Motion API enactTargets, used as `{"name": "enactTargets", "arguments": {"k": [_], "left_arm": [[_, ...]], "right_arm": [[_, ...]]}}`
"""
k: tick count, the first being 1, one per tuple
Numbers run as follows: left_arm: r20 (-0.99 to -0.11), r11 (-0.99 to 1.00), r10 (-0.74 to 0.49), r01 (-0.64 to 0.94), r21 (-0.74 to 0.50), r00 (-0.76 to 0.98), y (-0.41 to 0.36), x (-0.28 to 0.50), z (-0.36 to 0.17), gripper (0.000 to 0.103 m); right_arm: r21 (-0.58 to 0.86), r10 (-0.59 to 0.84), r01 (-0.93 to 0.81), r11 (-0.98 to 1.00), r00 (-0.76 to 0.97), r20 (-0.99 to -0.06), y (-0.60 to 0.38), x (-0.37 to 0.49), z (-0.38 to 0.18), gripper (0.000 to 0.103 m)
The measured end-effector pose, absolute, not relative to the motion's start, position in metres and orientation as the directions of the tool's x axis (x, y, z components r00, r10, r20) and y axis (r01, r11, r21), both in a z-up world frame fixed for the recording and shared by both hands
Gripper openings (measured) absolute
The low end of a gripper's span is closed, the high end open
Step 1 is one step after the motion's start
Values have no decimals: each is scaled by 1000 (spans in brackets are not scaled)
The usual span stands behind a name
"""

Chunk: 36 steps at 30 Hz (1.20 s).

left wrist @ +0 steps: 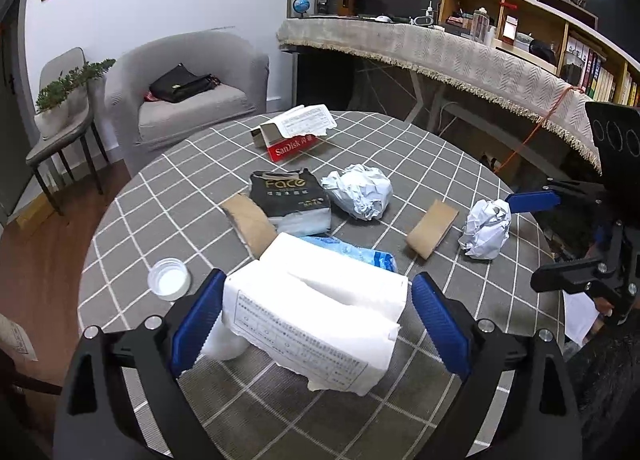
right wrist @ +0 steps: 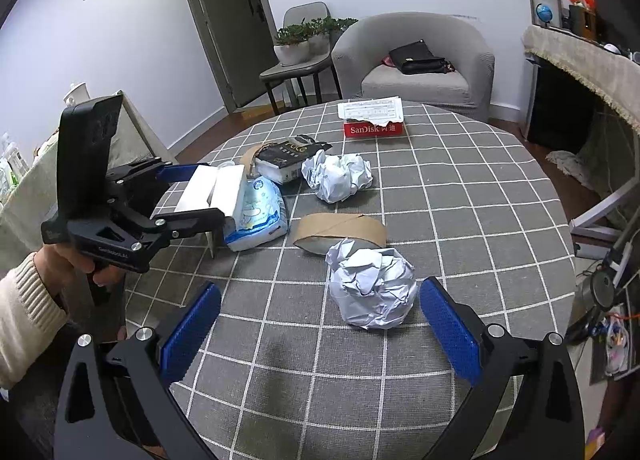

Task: Collect trash
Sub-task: 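Grasp the white tissue box with the left tool while the right grasps the foil ball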

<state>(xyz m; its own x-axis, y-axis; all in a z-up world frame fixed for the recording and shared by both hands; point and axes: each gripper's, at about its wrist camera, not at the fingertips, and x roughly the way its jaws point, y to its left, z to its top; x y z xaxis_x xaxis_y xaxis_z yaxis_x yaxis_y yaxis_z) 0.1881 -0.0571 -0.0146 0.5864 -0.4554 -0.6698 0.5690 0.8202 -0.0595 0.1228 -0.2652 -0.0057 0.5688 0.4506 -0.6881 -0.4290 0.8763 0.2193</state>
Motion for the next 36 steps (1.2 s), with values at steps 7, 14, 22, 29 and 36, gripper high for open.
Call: {"name": "enactTargets", "arguments": {"k": [7,14,22,29,36], "left_arm": [[-667,819,-456,572,-54,590,-57,183,-12,84],[-623,834,-484,540,-115,614,-45,174,5,83],[-606,862,-449,498,-100,656,-42,155,17,83],[-578,882,-428,460,-100,695,-31,137,30,83],[-569,904,-409,402,-146,713,-11,122,32,83]], "right_arm": [[204,440,-428,880,573,-691,-262,124,-7,100],[177,407,-404,897,604,-685,-264,125,-5,96],[161,353,-352,922,596,-721,-269,134,-14,70],[145,315,-317,937,597,-738,-269,140,-21,65],[125,283,-296,947,585,-760,-262,143,-23,49]]}}
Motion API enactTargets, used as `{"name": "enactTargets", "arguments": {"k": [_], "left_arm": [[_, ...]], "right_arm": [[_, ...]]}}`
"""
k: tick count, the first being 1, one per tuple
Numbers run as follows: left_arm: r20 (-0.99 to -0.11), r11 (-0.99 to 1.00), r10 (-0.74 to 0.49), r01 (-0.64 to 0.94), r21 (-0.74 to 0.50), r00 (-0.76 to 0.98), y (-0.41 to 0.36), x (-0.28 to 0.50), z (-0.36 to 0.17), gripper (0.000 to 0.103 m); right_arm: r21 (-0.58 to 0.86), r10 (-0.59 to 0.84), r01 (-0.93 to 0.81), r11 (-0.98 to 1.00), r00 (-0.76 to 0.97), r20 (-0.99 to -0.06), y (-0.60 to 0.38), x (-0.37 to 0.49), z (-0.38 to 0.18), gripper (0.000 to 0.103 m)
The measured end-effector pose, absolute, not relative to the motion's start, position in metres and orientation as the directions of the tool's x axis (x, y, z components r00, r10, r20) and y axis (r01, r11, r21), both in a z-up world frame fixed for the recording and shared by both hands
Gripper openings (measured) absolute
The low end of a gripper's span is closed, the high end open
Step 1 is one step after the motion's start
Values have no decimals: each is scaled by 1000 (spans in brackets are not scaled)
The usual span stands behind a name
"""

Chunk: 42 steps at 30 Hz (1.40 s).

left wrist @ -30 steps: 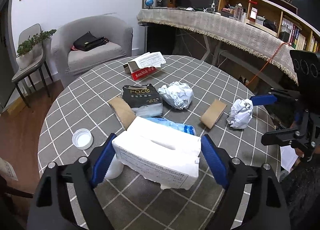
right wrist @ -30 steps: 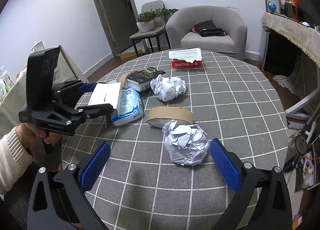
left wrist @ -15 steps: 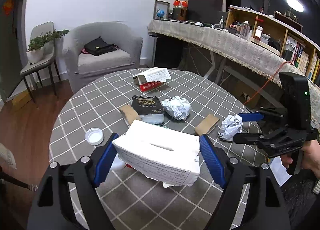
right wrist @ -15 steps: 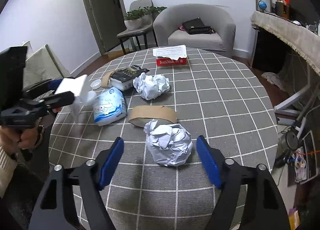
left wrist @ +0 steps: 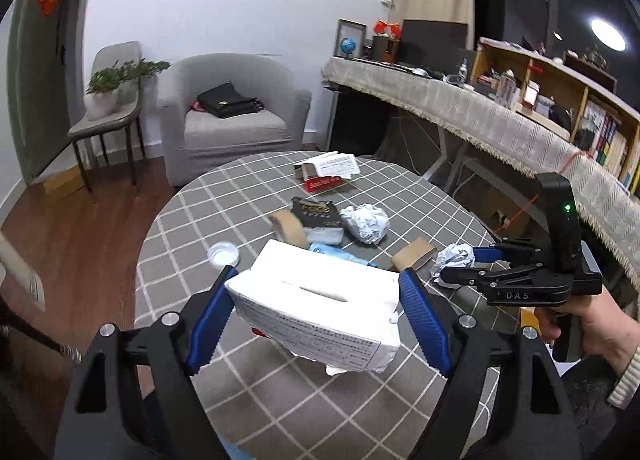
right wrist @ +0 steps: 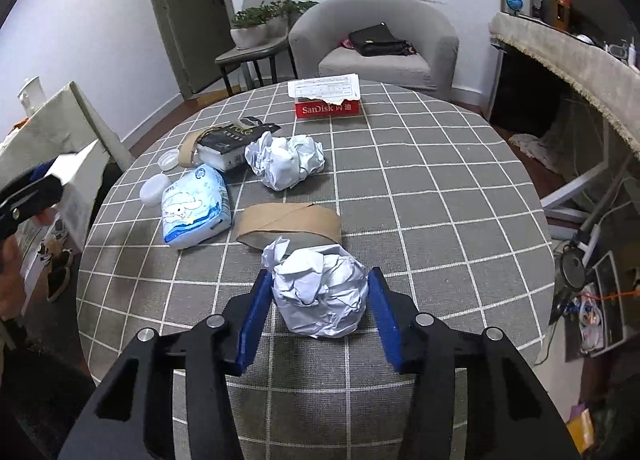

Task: Collect trash
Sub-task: 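Release the tissue box into the teal bin with the left tool while the right carries foil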

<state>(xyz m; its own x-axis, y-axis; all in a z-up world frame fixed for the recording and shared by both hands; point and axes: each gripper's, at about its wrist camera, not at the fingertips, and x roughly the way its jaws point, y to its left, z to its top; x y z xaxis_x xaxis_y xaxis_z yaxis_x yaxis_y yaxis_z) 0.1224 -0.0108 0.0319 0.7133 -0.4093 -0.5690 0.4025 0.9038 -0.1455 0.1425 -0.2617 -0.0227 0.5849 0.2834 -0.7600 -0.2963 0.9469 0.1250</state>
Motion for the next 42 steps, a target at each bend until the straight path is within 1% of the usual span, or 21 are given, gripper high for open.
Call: {"name": "enactTargets", "arguments": {"k": [11,18,26,29,32,42], "left_arm": [[-571,953,-299,268,-139,765,34,92,28,83],[-613,982,-188,153,-109,768,71,84,12,83],[-688,995,-87,23,-102,721,122,79,-21,83],[-726,993,-38,-52,-101,687,144,78,-39,83],[-763,989,-19,-101,-111,647,161,75,-60,83],[-870,974,-31,-180,-137,491,203,78,-121,83]], "right_arm": [[132,349,-377,917,591,-727,-216,122,5,49],[168,433,-452,876,584,-687,-172,118,21,49],[194,507,-528,827,550,-663,-120,119,27,49],[199,532,-560,804,529,-661,-98,117,27,49],[199,553,-595,779,502,-665,-70,116,25,49],[200,604,-700,686,395,-692,16,108,8,49]]}}
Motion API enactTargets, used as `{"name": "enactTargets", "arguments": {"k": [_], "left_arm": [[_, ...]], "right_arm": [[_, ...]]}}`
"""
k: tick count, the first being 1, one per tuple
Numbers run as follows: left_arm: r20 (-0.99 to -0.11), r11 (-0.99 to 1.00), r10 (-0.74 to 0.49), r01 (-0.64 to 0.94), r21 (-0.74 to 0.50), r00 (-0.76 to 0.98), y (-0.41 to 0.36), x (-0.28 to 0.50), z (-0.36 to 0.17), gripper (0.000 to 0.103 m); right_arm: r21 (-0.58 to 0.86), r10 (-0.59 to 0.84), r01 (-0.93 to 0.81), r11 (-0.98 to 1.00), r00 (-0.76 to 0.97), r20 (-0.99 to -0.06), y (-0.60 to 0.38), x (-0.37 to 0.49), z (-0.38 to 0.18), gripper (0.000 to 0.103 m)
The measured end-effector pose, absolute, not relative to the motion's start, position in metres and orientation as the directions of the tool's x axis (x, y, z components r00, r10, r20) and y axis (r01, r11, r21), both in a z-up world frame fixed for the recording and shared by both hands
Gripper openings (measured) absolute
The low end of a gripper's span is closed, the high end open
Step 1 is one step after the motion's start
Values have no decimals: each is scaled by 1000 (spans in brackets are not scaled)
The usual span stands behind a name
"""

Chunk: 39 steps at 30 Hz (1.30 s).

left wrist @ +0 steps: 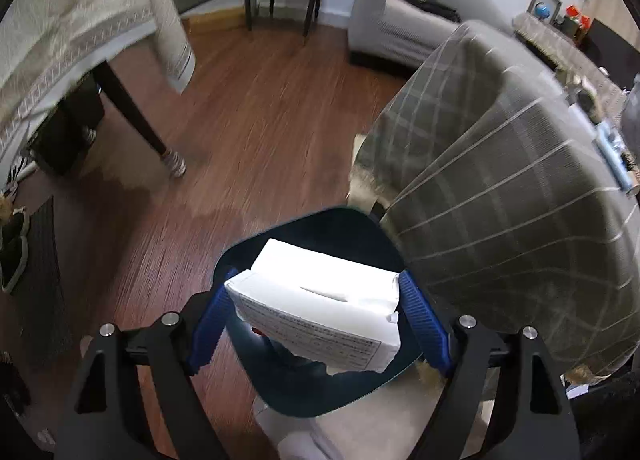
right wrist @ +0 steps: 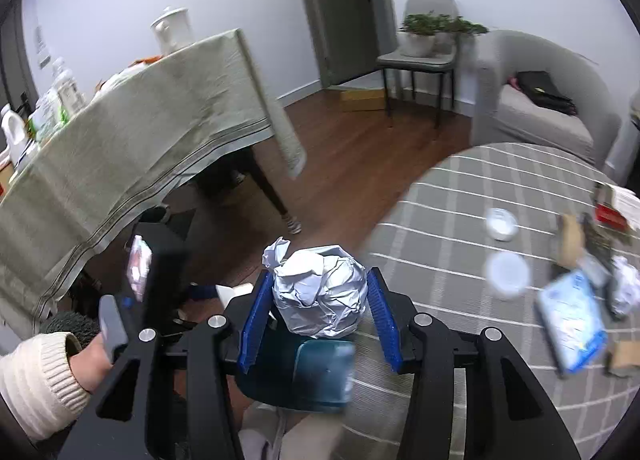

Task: Collect trash
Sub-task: 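Release the tissue box into the teal bin with the left tool while the right carries foil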

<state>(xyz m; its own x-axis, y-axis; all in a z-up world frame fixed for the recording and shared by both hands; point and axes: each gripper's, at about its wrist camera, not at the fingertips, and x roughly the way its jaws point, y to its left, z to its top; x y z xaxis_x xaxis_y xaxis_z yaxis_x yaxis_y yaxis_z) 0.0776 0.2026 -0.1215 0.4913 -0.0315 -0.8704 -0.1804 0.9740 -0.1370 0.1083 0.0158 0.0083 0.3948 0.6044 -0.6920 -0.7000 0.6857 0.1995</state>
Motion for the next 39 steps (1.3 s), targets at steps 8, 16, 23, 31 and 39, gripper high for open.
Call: {"name": "enactTargets", "arguments": {"k": [8,16,23,31,39], "left_arm": [[-920,965,-64,-210,-155,386,226,74,-157,86],[-921,961,-80,-216,-173,380,243,65,-162,90],[-906,951,-110,-221,-215,408,253,61,-153,94],[-895,957,-149,-167,-237,420,242,64,-150,95],[-861,954,-88,-207,-217,501,261,55,-122,74]], "right_arm": [[219,614,-727,651,334,-716,54,107,-7,49],[232,593,-726,647,288,-752,77,110,-26,49],[225,565,-724,652,265,-781,91,112,-43,49],[230,553,-708,668,266,-789,90,116,-47,49],[242,536,-709,662,223,-814,95,116,-64,49]]}}
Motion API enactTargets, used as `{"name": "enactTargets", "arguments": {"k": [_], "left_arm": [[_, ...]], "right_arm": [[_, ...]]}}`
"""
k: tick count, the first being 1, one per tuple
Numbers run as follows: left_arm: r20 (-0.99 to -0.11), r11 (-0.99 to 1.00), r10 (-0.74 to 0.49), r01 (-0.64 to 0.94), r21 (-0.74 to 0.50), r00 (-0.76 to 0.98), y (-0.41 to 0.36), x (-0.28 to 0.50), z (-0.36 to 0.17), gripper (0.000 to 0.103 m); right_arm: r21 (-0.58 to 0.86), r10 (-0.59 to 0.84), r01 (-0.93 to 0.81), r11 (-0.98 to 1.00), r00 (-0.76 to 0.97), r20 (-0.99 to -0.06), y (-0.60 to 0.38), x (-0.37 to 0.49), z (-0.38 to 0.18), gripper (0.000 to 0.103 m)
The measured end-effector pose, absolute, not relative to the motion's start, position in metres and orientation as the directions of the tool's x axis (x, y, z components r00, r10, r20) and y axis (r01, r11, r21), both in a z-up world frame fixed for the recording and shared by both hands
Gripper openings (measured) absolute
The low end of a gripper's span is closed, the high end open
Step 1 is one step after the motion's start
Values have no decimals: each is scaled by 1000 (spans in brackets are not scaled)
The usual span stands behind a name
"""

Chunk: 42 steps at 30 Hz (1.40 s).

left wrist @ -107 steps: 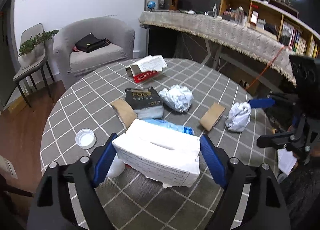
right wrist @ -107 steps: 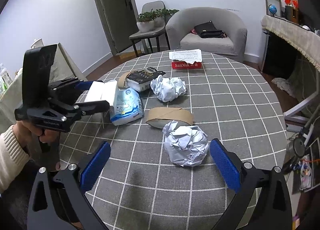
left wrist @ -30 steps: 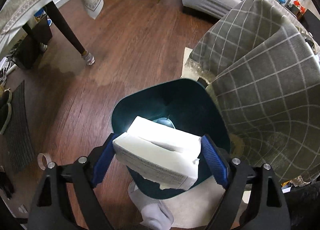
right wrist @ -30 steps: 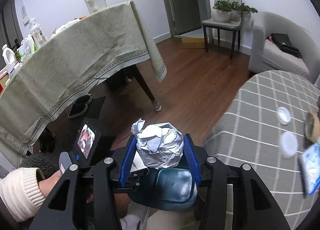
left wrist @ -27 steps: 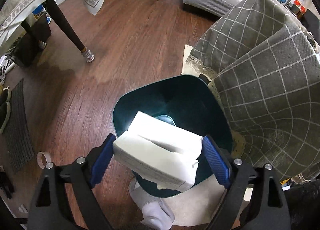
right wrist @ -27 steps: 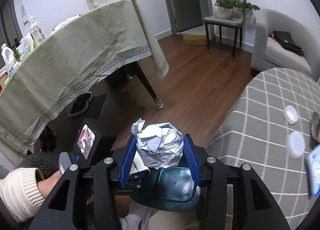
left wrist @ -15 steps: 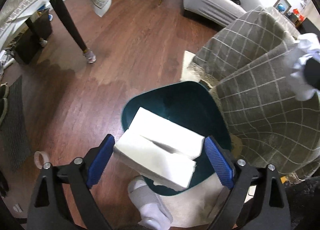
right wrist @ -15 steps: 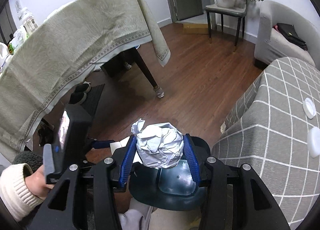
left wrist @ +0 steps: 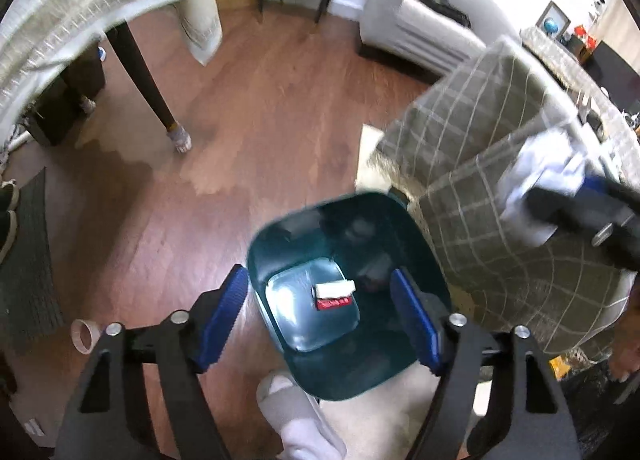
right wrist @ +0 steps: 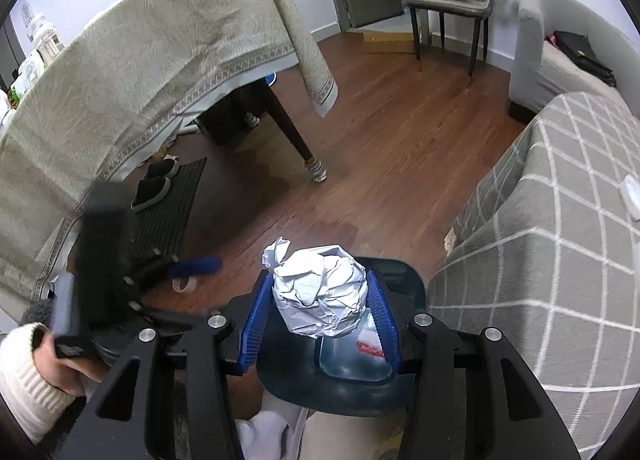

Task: Collect trash
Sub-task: 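Release the tissue box into the teal bin with the left tool while the right carries foil, then open the right tool over the teal bin to drop the foil ball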

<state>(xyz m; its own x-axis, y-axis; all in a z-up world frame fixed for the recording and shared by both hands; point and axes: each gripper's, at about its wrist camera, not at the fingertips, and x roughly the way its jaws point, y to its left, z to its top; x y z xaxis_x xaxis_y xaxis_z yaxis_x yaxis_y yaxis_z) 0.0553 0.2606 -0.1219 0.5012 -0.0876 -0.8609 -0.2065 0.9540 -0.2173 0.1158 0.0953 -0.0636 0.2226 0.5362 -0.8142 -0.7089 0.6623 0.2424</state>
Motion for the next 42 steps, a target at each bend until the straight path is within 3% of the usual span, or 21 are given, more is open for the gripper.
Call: {"name": "enactTargets", "arguments": {"k": [5,16,19,21,34,42], "left_arm": [[-823,950,-66,-217,-225,565,268,52,-95,59],[-752,958,-59,-176,-228,656,259,49,-41,50],[-734,962,-57,-158,-221,676,256,47,-26,49],[-725,963,-61,-151,-224,686,256,47,-18,50],[-632,969,-51,-115,-218,773,244,45,32,53],[-574,968,-76,-76,-238,815,232,43,57,57]], "right_arm": [[250,496,-704,665,165,-853,103,116,-89,49],[220,367,-703,677,63,-928,116,113,-155,51],[201,342,-717,667,56,-938,120,110,-165,57],[199,339,-723,661,52,-939,122,108,-167,66],[248,466,-771,587,71,-882,119,96,-115,67],[277,623,-791,546,162,-765,85,89,-46,51]]}}
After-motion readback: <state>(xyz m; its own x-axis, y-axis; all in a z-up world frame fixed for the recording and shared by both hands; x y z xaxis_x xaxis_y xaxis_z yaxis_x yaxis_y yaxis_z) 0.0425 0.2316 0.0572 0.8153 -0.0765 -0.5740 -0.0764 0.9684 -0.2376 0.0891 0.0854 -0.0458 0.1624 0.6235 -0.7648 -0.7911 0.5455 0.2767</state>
